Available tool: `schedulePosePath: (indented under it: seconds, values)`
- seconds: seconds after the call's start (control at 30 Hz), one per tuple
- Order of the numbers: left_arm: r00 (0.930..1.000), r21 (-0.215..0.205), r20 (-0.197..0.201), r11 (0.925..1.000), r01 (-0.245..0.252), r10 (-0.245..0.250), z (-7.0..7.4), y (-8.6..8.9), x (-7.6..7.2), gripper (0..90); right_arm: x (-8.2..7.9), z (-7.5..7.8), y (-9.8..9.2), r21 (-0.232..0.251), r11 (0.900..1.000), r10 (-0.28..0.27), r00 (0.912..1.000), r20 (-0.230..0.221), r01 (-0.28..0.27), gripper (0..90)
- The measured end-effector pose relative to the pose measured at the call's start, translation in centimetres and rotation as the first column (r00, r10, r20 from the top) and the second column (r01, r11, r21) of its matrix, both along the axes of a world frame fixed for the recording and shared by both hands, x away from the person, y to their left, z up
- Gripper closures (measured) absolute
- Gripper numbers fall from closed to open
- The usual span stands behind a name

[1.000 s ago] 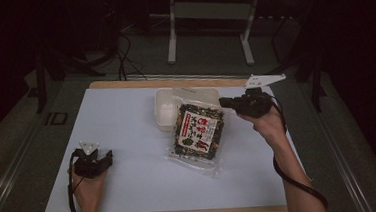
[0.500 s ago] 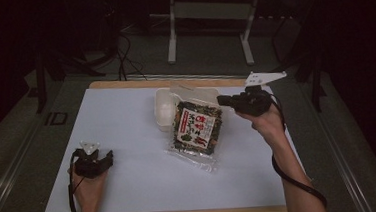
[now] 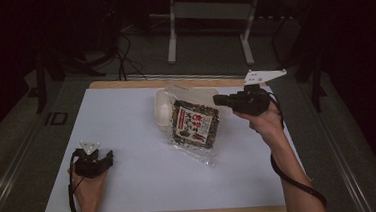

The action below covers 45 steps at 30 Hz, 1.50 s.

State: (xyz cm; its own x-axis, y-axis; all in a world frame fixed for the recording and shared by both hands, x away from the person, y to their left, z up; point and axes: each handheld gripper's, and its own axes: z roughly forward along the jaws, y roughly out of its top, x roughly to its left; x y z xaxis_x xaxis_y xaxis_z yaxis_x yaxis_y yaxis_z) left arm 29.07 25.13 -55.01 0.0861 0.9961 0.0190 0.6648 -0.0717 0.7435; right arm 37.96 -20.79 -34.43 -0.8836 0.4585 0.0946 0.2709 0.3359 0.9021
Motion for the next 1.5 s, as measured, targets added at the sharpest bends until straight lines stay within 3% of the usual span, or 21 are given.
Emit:
schedulePosePath:
  seconds: [0.3, 1.5]
  values:
    - [1.0, -0.002, 0.0, 1.0, 0.001, -0.001, 0.0, 0.0, 0.0, 44.1, 0.0, 0.8, 0.6, -0.007, 1.0, 0.002, 0.9999, 0.011, -0.002, 89.6]
    - [1.0, -0.001, -0.003, 1.0, 0.003, -0.003, 0.0, 0.0, 0.0, 43.9, 1.4, 3.3, 1.4, 0.054, 0.998, 0.009, 0.9996, 0.027, -0.011, 89.7]
